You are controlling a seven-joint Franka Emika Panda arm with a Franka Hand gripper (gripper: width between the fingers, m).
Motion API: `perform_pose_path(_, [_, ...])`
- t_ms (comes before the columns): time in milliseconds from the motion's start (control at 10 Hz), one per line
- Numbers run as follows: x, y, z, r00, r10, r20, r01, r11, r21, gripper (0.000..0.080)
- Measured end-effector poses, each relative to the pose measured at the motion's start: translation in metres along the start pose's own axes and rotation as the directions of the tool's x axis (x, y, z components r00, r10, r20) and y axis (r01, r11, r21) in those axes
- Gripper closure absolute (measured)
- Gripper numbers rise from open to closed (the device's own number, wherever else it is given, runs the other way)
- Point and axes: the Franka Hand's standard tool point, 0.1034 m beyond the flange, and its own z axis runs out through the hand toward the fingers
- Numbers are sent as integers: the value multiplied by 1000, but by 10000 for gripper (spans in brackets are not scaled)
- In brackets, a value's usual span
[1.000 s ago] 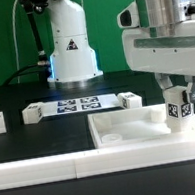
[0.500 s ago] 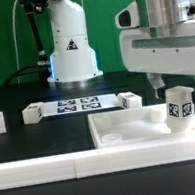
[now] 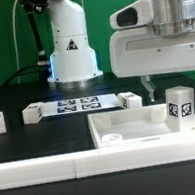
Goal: Assemble one leg
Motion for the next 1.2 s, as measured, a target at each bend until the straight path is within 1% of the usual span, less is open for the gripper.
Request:
perform_pose_path(100, [0, 1, 0, 996, -92, 1, 92, 996, -5, 150])
perform_pose_path(200, [0, 1, 0, 990, -141, 2, 141, 990, -5, 150])
perform_pose_path(400, [0, 1, 0, 957, -292, -4, 292, 957, -5, 150])
perform_pose_path(500, [0, 2, 1, 944, -330, -11, 330, 944, -5, 150])
perform_pose_path(600, [0, 2, 2, 943, -332, -13, 332, 943, -5, 180])
perform_pose_path(700, [0, 2, 2, 944, -330, -13, 330, 944, -5, 180])
perform_pose_path(800, [0, 2, 2, 944, -330, -12, 330, 944, -5, 354])
perform_pose_path(900, [0, 3, 2, 944, -329, -13, 329, 944, -6, 511])
perform_pose_path(1200, [0, 3, 2, 953, -303, -13, 303, 953, -4, 508])
